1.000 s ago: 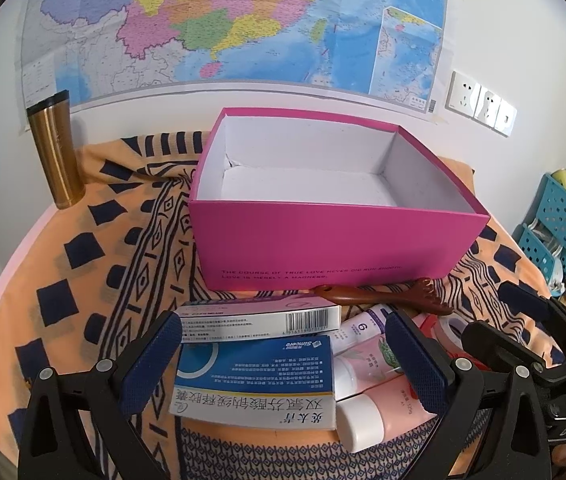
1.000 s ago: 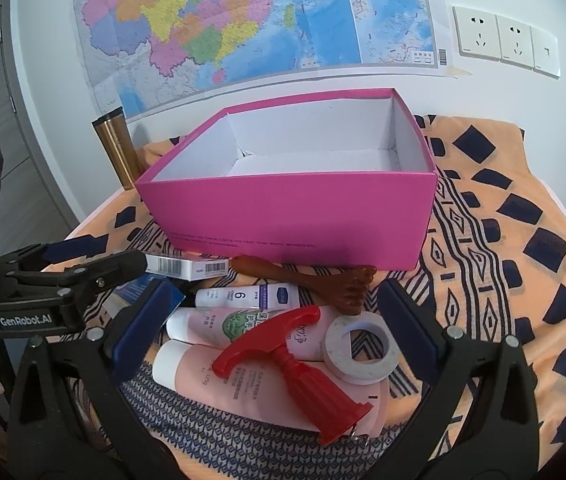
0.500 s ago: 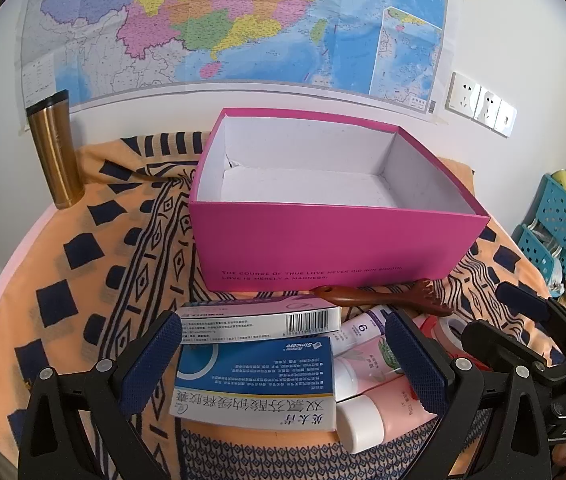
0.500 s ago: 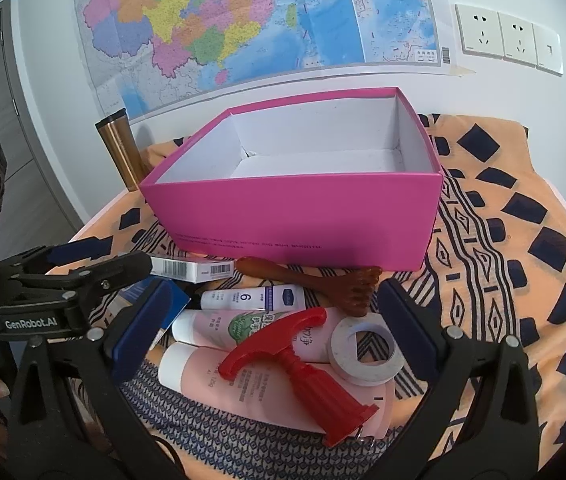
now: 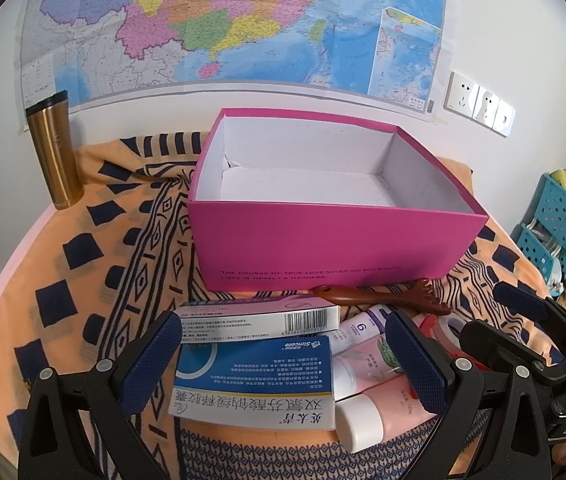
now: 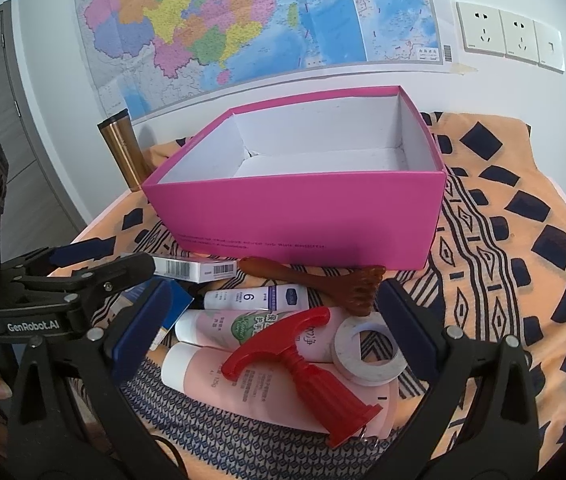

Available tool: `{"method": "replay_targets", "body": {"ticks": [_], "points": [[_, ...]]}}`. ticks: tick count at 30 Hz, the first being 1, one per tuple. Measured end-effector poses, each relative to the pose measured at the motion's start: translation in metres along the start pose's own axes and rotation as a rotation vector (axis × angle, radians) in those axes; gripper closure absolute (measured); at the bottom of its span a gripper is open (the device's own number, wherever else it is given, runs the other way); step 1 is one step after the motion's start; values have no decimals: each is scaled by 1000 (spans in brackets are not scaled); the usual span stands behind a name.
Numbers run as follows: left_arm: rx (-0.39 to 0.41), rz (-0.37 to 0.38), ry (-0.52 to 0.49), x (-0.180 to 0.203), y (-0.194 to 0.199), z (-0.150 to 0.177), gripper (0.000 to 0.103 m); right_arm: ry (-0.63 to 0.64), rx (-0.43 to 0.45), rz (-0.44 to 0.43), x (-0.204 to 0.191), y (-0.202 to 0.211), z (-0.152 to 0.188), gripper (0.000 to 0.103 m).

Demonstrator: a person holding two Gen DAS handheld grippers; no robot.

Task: Organize rigid objects
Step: 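Grasp the white-and-blue medicine box with the right gripper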

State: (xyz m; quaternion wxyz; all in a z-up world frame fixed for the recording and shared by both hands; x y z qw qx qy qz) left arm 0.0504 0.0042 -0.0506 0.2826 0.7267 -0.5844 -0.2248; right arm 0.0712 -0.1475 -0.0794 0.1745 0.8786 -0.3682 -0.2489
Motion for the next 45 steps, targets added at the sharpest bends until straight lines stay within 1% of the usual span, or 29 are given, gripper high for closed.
{"method": "replay_targets", "body": {"ticks": [16, 19, 22, 26, 30, 31, 35, 36, 40, 43, 44, 45], "points": [[0, 3, -3, 3, 0, 2, 0, -2, -15, -21, -3, -7, 3, 0], [10, 7, -4, 2, 2, 1, 0, -3, -21, -28, -3, -9, 3, 0], [22, 12, -5, -8, 3, -1, 0, -5, -30, -41, -5, -12, 4, 0], [22, 16, 11, -32, 2, -3, 0, 1, -54, -67, -8, -19, 5, 1], [-11, 29, 32, -55, -6, 1, 1, -7, -97, -121, -15, -33, 7, 11], [-25, 41, 35, -59, -10, 2, 2, -10, -107, -131, -15, -37, 7, 12], [-68, 89, 45, -70, -21, 6, 13, -20, -152, -189, -23, -53, 6, 20], [-79, 105, 48, -71, -24, 6, 14, -19, -162, -201, -24, -56, 5, 24], [-118, 180, 50, -68, -35, 7, 15, -33, -197, -260, -29, -74, -3, 29], [-145, 234, 30, -62, -40, 8, 15, -69, -237, -299, -28, -90, -8, 38], [-150, 244, 23, -61, -41, 9, 15, -84, -255, -311, -27, -96, -7, 42], [-159, 253, 16, -59, -43, 9, 16, -93, -275, -323, -28, -101, -7, 43]]}}
Point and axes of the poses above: each gripper's, at about its wrist camera, not at the fingertips, and y roughly against the way its jaws point, x to its right, z to its underside, the point moved 7 cm from there along -y, roughly the way its jaws point, and after that the axes turned 8 degrees about -z, right-handed, at the moved point
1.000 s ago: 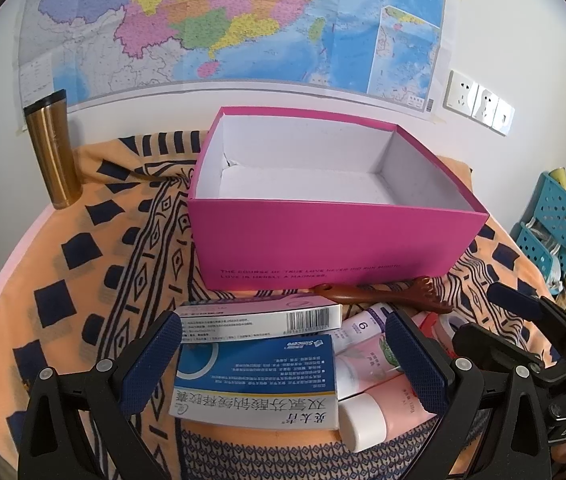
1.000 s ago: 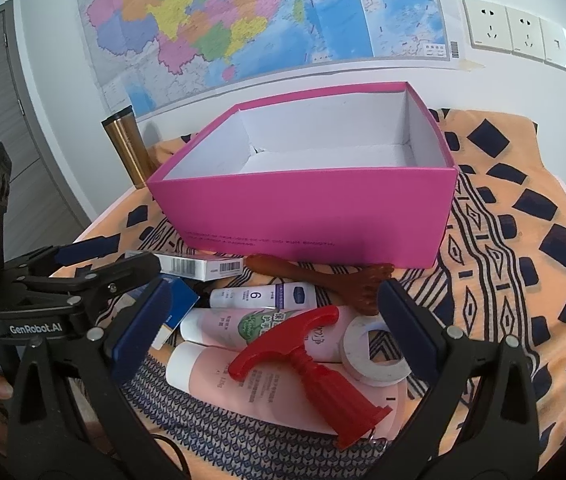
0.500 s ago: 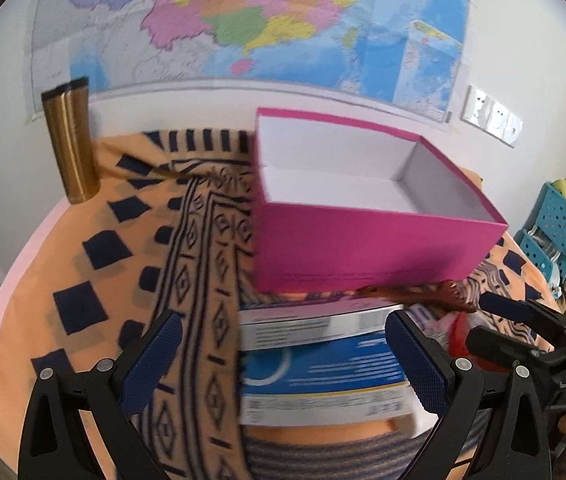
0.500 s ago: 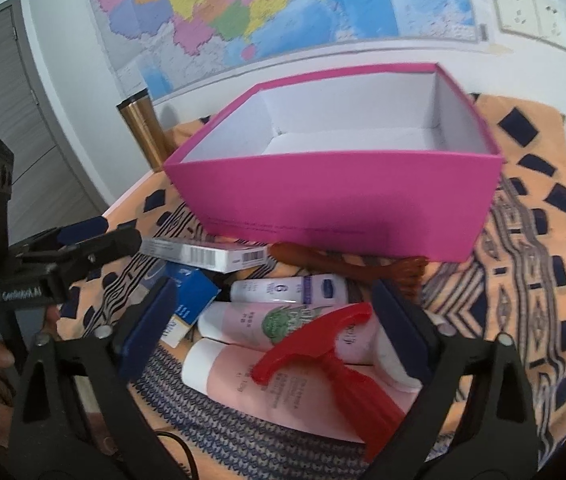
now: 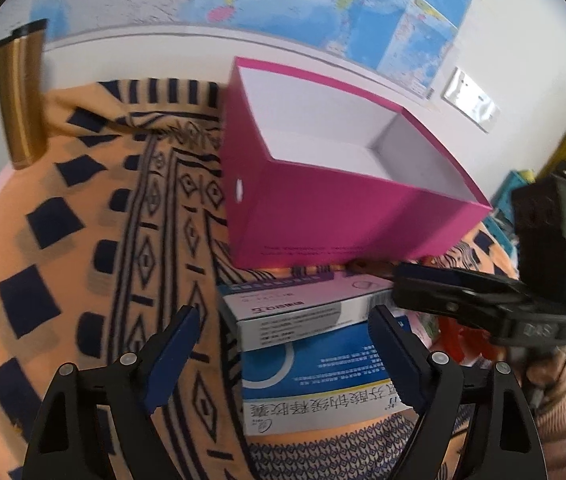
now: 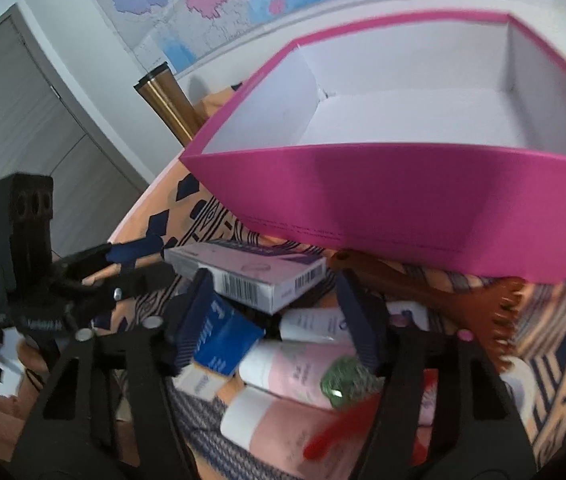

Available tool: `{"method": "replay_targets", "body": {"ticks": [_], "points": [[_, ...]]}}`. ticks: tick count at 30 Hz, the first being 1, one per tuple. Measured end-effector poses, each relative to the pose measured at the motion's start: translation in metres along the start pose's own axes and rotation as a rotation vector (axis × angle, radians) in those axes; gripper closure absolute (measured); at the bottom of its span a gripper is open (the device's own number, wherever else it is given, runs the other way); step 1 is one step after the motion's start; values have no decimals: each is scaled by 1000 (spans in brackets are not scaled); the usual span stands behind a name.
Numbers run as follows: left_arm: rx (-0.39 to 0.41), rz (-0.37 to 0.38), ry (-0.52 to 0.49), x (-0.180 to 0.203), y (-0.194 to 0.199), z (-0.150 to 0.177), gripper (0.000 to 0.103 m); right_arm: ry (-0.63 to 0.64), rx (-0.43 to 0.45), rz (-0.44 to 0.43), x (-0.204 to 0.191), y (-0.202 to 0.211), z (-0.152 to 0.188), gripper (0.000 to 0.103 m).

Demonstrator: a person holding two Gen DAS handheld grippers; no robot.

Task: Organize rigid objects
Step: 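Grasp the white-and-blue medicine box with the right gripper, then carry the medicine box into the magenta box and open the right gripper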

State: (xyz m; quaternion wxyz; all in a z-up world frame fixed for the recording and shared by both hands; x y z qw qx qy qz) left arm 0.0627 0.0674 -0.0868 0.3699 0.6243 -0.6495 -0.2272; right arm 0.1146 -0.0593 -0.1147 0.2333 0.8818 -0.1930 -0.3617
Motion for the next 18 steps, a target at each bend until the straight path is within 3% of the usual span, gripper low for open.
{"method": "replay_targets", "body": {"ticks": [3, 4, 5, 13, 18], "points": [[-33, 10, -10, 0, -8, 1, 20, -23, -50, -19, 4, -13, 1, 43], [-49, 20, -11, 1, -11, 2, 31, -28, -62, -27, 5, -16, 2, 43], [-65, 26, -12, 1, -14, 2, 35, -28, -73, -39, 4, -19, 3, 43], [-74, 25, -25, 0, -18, 2, 36, -10, -77, -38, 5, -23, 5, 49], [-51, 26, -41, 6, -13, 4, 36, 63, -57, 15, -2, -18, 4, 54]]}}
Point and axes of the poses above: each gripper's, at about its wrist camera, not at the fingertips, and y roughly against the way its jaws point, x to its right, z to its underside, the point moved 7 cm from there along -y, roughly the way its jaws point, and after that the axes turned 8 degrees about -z, right-handed, at the moved point
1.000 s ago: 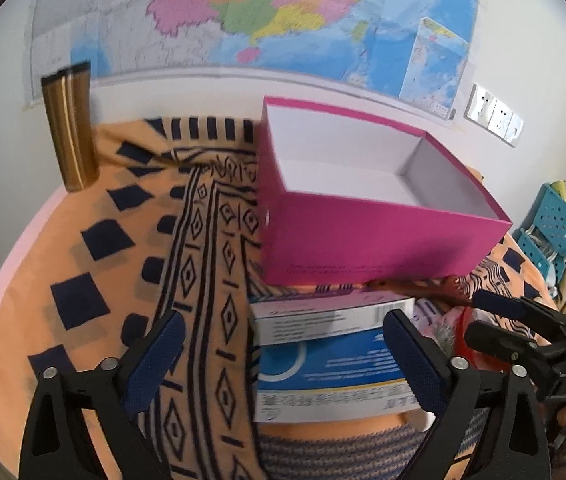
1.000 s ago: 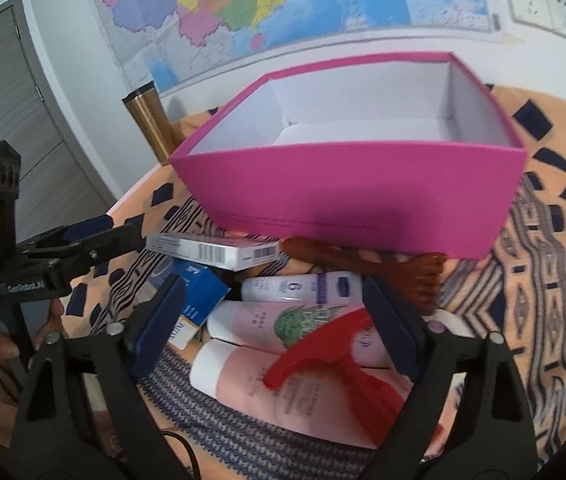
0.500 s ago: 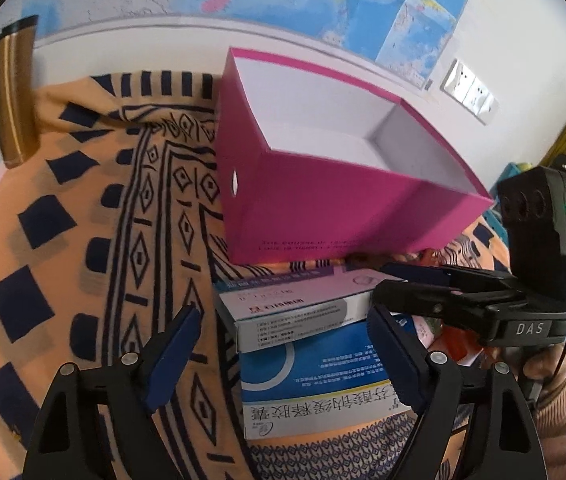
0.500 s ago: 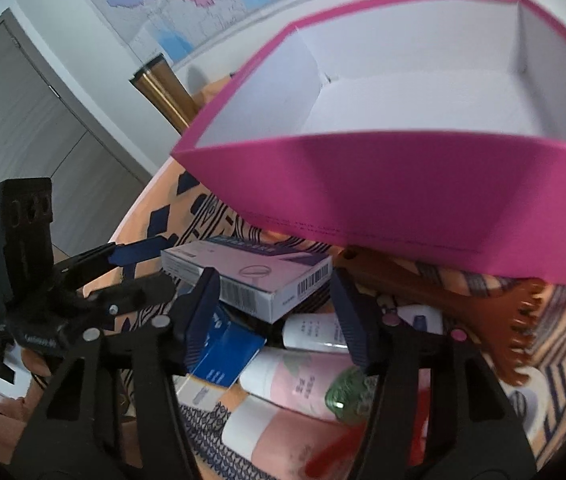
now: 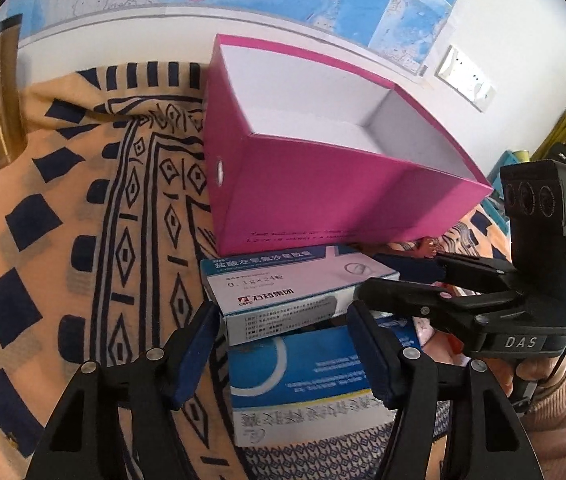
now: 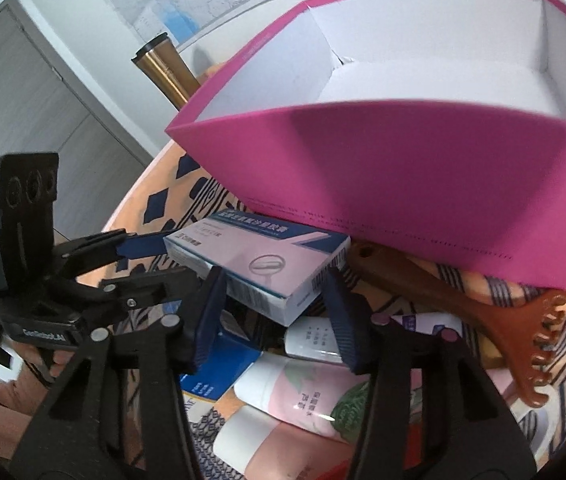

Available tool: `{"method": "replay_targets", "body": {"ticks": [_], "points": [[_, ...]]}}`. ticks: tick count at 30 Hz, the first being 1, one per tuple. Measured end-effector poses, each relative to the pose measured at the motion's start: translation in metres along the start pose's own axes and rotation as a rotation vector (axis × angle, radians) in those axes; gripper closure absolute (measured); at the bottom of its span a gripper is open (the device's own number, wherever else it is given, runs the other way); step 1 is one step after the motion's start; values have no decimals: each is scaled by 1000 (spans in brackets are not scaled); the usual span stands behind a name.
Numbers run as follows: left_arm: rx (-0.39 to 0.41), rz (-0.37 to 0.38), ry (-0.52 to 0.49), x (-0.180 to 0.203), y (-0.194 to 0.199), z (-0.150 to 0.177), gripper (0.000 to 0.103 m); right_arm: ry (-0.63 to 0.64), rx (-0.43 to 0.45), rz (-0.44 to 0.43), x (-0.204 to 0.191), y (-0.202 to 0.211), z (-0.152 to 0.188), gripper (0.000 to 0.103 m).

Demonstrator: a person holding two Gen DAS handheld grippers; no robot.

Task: Organize rigid objects
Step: 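Carry the medicine box into the magenta box and open the right gripper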

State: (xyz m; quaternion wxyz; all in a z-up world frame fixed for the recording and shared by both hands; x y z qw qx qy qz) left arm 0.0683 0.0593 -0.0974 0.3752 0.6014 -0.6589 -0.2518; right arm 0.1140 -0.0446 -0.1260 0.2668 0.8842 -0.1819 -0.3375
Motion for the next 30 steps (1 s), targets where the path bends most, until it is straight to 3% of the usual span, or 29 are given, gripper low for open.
{"method": "replay_targets", "body": {"ticks": [13, 22, 30], "points": [[91, 33, -75, 36, 40, -4, 36, 132, 96, 76, -23, 48, 0, 55], [238, 51, -138, 62, 83, -42, 36, 213, 213, 96, -43, 97, -18, 55], [264, -15, -162, 59, 62, -85, 36, 267, 266, 121, -35, 105, -56, 56]]}}
Point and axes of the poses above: each gripper's, at about its wrist camera, not at the fingertips, and y roughly against the way its jaws point, x to its right, z to its underside, the point moved 7 cm from there along -y, roughly the way its jaws point, and after that the axes turned 8 degrees about -z, right-handed, at the moved point
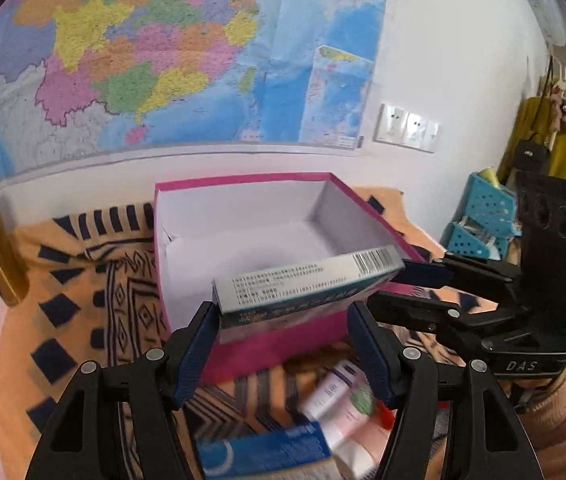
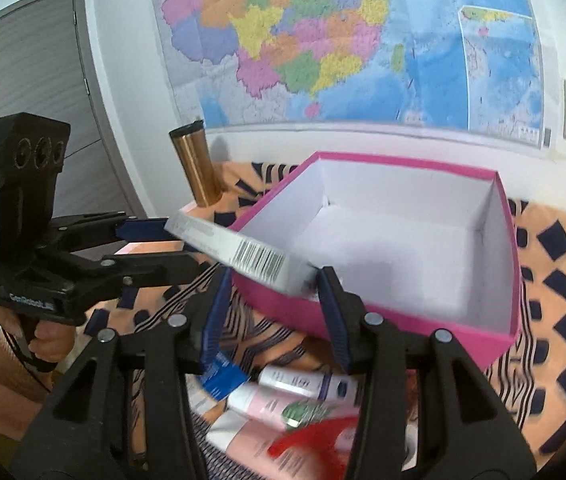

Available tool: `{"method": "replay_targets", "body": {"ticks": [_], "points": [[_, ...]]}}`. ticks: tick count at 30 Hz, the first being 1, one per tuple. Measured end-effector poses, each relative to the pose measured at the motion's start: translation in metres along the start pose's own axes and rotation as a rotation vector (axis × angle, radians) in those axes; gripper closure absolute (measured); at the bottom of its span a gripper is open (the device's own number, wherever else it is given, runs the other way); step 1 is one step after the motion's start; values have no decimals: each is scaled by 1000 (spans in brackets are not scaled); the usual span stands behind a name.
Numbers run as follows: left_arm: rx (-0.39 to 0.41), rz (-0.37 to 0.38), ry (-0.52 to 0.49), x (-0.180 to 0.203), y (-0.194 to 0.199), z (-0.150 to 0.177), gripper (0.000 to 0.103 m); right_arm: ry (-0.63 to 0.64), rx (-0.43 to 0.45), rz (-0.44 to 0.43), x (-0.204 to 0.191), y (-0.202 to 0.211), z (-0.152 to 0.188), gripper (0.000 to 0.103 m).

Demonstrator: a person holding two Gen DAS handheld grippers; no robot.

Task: Organize rigid objects
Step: 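Carry the medicine box into the magenta box and open the right gripper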

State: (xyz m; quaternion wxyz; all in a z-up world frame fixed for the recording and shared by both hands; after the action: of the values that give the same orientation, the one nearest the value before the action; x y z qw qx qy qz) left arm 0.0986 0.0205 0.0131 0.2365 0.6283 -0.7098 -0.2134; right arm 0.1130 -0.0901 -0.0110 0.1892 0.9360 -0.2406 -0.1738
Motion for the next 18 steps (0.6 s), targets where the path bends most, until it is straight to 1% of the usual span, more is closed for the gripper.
{"method": "replay_targets", "body": {"ticks": [4, 6, 10, 13, 15, 18], "points": [[-34, -27, 0, -8, -26, -6, 36, 23, -10, 37, 16, -17, -8, 56], [-47, -58, -14, -13, -41, -7, 36, 23, -22, 45, 25, -25, -8, 56], [-94, -87, 0, -25, -67, -7, 36, 1, -62, 47, 40, -47, -7, 56], [-110, -108, 12, -32, -76, -5, 36, -12, -98, 46, 49, -63, -4, 57], [-118, -117, 17, -34, -79, -3, 36, -21, -116, 49, 54, -72, -1, 60], [-129, -125, 33, -38, -83, -1, 36, -60, -141, 44, 61, -83, 2, 60]]}}
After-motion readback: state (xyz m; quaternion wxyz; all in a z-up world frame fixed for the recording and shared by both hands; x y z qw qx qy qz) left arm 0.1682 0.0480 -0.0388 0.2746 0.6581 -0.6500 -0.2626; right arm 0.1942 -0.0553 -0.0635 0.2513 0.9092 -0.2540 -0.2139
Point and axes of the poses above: each gripper's, at about its wrist camera, not at the fingertips, and y roughly against the way its jaws point, x to its right, z to its underside, the point moved 7 cm from there along -y, roughly the way its jaws point, and after that the axes turned 8 degrees about -z, right-handed, at the moved point
